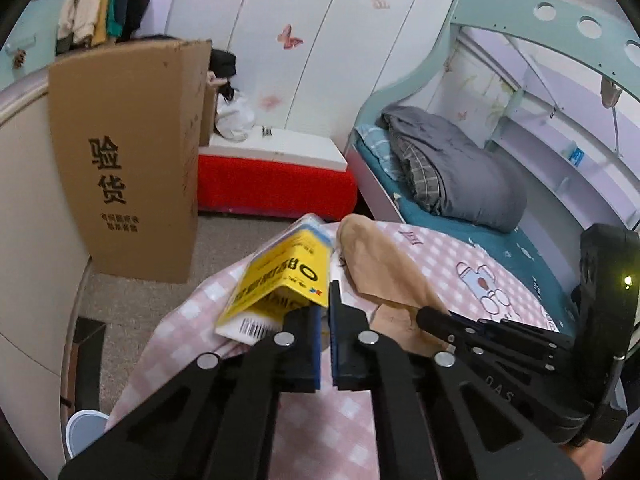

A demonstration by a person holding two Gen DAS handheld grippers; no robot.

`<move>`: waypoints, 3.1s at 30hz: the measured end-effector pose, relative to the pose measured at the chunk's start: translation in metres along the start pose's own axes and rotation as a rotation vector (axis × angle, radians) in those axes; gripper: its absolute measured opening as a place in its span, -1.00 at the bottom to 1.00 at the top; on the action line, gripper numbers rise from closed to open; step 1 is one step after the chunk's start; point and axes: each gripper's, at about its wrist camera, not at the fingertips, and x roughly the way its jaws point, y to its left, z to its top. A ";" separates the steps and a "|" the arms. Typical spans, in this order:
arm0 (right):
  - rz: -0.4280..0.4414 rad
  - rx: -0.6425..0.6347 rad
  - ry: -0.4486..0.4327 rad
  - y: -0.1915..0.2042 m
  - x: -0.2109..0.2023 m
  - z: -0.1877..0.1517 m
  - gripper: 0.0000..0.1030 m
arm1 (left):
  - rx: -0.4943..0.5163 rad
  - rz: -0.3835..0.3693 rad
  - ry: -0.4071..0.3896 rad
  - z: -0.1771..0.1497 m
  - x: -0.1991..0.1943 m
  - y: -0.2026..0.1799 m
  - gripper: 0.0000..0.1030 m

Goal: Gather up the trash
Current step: 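Carry both items over the wastebasket and open the right tool to drop the paper, then open the left tool to drop the yellow-and-white box into the wastebasket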

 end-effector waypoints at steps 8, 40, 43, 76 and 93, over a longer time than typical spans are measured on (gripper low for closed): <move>0.056 -0.031 -0.031 0.041 -0.046 -0.016 -0.94 | -0.027 0.048 -0.039 -0.021 -0.059 0.007 -0.94; 0.377 -0.425 0.174 0.362 -0.006 -0.139 -0.94 | -0.350 0.566 -0.052 -0.172 -0.255 0.237 -0.93; 0.375 -0.438 0.223 0.378 0.023 -0.154 -0.94 | -0.382 0.590 -0.018 -0.186 -0.246 0.263 -0.93; 0.193 -0.365 0.214 0.368 0.127 -0.191 0.27 | -0.500 0.657 0.209 -0.249 -0.157 0.358 -0.92; 0.199 -0.269 0.062 0.341 0.085 -0.164 0.34 | -0.453 0.635 0.168 -0.214 -0.150 0.334 -0.87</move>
